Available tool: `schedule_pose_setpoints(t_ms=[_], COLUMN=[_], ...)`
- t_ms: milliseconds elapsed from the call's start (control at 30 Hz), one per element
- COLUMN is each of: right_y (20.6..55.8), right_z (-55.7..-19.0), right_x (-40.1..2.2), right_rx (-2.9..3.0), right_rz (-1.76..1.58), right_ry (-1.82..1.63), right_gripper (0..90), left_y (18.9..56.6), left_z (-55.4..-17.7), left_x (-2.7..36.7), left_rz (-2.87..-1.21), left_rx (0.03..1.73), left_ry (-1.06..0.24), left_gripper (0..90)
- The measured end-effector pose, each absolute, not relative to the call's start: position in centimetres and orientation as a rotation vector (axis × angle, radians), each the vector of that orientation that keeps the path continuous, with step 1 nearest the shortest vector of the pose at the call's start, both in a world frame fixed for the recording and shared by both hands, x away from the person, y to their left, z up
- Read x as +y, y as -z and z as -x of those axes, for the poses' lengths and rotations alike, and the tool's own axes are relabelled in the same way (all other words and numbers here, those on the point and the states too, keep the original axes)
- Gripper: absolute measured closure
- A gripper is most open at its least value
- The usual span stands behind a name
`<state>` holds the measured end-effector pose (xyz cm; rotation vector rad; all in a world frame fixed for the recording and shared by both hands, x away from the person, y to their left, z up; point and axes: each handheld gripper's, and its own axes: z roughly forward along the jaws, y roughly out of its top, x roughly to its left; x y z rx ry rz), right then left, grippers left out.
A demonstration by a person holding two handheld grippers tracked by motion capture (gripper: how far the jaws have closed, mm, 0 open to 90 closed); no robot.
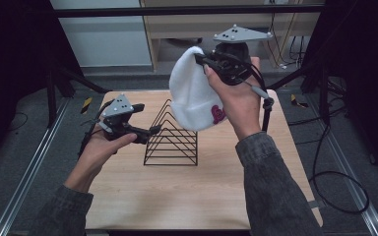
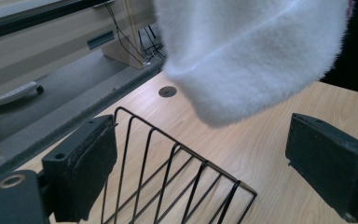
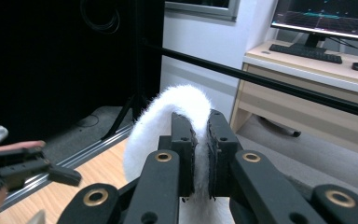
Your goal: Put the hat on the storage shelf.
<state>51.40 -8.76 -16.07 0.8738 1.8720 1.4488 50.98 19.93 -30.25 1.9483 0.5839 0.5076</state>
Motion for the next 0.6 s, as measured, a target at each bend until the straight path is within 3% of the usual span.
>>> schedule_pose_setpoints(t_ms=[100, 200, 467, 600], right_y=[16.0, 15.7, 15.4, 15.1], right_z=[-51.5, -51.6, -50.3, -50.2], right_x=[-8.1, -7.2, -5.3, -4.6], right_rx=[1.889, 1.901, 1.907, 1.921], right_rz=[-0.868, -0.847, -0.783, -0.771], right_ry=[-1.462, -1.470, -1.522, -1.534], right_gripper=[83.9, 83.8, 83.8, 83.7], left_y=[30.6, 31.0, 31.4, 31.7], left_z=[-51.1, -51.3, -52.1, -52.3], left_x=[19.2, 18.6, 19.3, 19.4], left_rz=[-1.957, -1.988, -1.951, -1.948], left_rx=[0.567, 0.567, 0.607, 0.611], left_ry=[-0.467, -0.519, -0.510, -0.488], left_gripper=[8.2, 7.6, 8.1, 12.1])
